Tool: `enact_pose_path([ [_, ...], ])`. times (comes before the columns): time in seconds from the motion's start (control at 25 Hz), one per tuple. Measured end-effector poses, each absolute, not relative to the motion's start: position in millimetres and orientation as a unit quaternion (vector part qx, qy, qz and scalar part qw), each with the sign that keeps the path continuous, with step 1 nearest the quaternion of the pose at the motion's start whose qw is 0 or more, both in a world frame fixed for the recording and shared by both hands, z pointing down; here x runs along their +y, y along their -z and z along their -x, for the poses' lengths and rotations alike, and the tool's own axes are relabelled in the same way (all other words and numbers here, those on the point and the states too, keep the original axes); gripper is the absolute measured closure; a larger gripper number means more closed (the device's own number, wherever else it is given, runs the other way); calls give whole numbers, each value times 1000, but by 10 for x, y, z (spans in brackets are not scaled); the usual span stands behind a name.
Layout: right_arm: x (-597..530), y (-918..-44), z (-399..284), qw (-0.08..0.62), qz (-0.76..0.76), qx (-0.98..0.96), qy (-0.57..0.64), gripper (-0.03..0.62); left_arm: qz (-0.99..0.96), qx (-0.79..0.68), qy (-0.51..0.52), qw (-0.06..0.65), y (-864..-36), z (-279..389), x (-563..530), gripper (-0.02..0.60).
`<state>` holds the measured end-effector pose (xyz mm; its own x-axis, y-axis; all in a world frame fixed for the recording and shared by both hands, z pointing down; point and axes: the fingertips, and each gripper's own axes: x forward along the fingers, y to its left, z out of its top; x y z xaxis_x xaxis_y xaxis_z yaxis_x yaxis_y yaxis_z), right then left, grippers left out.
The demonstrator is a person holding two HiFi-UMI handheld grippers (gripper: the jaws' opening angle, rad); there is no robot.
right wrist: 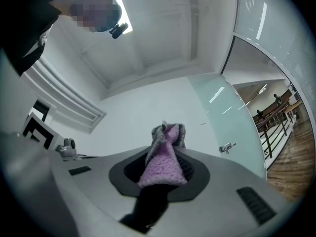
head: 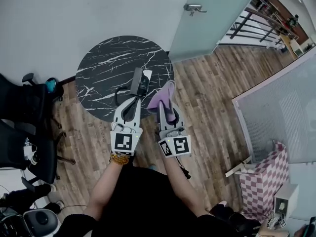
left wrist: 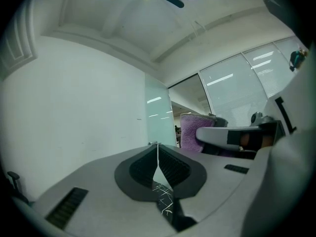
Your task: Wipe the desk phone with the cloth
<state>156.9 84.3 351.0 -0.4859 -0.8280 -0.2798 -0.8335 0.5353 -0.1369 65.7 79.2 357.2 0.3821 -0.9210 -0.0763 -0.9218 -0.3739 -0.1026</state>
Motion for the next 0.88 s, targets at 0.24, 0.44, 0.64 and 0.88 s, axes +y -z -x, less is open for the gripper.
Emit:
enact_pose_path([
  [0.24, 464, -3574, -1460, 144, 490, 860, -6, 520, 839, 541, -4, 57, -3617, -553, 410, 561],
  [0.44, 130, -3600, -1338, 138, 498, 856, 0, 520, 851, 522, -3, 53, -3626, -459, 84, 561],
  [0.64, -170, -3655, -1122, 127, 504, 854, 1, 520, 863, 502, -1, 55, -3631, -300, -221, 561],
  [0.88, -494, -3722, -942, 107, 514, 851, -2, 520, 879, 473, -1, 62, -3671, -98, -565, 561],
])
